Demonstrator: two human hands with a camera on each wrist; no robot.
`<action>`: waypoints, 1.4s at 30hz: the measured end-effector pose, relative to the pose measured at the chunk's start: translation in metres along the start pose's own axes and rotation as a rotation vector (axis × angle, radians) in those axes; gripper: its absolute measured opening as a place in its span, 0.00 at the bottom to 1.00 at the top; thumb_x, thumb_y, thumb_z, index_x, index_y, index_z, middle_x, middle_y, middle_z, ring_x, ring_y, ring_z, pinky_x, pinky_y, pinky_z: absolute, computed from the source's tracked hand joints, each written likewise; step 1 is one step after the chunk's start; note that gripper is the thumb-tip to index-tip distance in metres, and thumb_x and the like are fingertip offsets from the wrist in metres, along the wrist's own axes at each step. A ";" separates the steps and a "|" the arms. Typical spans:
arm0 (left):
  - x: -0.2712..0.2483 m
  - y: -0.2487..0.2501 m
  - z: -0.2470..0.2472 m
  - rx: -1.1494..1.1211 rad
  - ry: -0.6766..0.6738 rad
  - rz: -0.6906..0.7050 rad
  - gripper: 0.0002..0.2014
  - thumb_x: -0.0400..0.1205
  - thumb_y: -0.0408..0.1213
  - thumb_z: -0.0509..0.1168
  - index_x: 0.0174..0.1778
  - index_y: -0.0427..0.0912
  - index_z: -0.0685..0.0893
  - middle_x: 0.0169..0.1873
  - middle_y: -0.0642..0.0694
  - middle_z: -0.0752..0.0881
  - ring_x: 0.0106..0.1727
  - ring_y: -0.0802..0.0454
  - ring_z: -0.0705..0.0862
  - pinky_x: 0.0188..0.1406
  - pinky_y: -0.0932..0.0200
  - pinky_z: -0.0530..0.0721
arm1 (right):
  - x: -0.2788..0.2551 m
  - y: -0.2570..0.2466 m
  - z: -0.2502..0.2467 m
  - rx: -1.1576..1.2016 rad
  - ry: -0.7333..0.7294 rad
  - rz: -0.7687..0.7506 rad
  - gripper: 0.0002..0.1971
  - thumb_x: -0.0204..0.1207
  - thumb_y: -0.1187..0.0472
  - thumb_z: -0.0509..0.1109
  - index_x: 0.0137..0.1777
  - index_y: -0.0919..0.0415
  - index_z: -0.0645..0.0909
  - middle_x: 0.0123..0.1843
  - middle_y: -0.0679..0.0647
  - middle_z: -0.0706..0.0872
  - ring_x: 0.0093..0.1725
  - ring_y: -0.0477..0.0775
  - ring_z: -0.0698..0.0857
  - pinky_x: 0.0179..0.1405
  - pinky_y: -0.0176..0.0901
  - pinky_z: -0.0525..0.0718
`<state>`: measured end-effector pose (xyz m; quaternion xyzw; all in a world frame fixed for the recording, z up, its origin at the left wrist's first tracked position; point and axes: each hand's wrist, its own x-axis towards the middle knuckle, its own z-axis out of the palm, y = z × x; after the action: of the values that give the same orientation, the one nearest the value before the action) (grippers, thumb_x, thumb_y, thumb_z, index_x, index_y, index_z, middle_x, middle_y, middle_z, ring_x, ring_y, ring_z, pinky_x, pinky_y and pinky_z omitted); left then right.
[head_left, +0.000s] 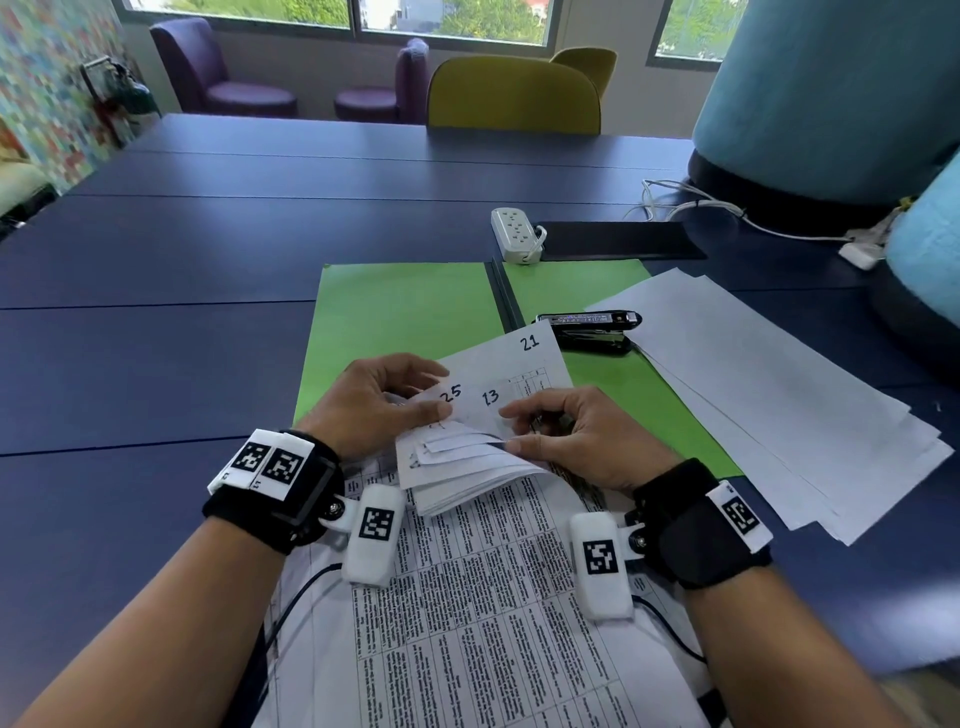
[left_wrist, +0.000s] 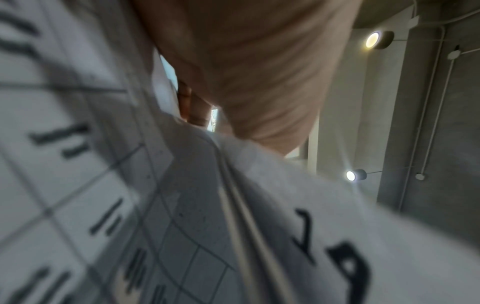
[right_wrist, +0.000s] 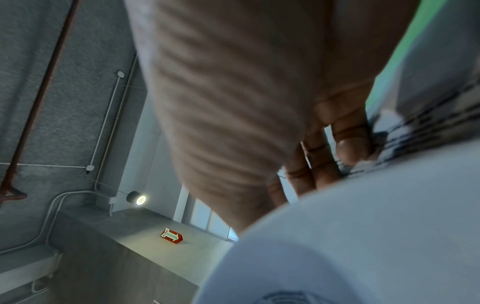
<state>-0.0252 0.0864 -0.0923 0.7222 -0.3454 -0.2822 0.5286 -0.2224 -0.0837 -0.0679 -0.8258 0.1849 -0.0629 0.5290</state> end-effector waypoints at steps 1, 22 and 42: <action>0.001 -0.001 -0.001 -0.010 0.003 0.004 0.17 0.67 0.45 0.86 0.50 0.62 0.92 0.48 0.49 0.93 0.46 0.53 0.87 0.57 0.54 0.86 | 0.000 0.001 0.000 0.010 0.003 -0.002 0.19 0.69 0.58 0.83 0.60 0.55 0.88 0.47 0.54 0.89 0.41 0.43 0.80 0.47 0.37 0.83; -0.005 0.007 0.007 -0.111 0.017 0.046 0.17 0.62 0.50 0.81 0.45 0.50 0.94 0.40 0.48 0.94 0.38 0.58 0.87 0.45 0.65 0.86 | 0.004 0.005 0.000 -0.003 0.055 -0.045 0.08 0.71 0.55 0.81 0.49 0.53 0.92 0.47 0.51 0.89 0.45 0.49 0.86 0.50 0.42 0.85; -0.003 0.007 0.007 -0.033 -0.003 0.048 0.04 0.82 0.38 0.72 0.47 0.49 0.92 0.35 0.51 0.93 0.34 0.60 0.86 0.38 0.68 0.83 | 0.007 0.007 -0.001 0.068 0.113 -0.045 0.13 0.74 0.53 0.78 0.57 0.47 0.85 0.43 0.53 0.83 0.39 0.49 0.80 0.45 0.44 0.84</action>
<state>-0.0339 0.0832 -0.0876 0.7045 -0.3588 -0.2760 0.5466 -0.2179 -0.0895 -0.0750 -0.8064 0.1937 -0.1274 0.5441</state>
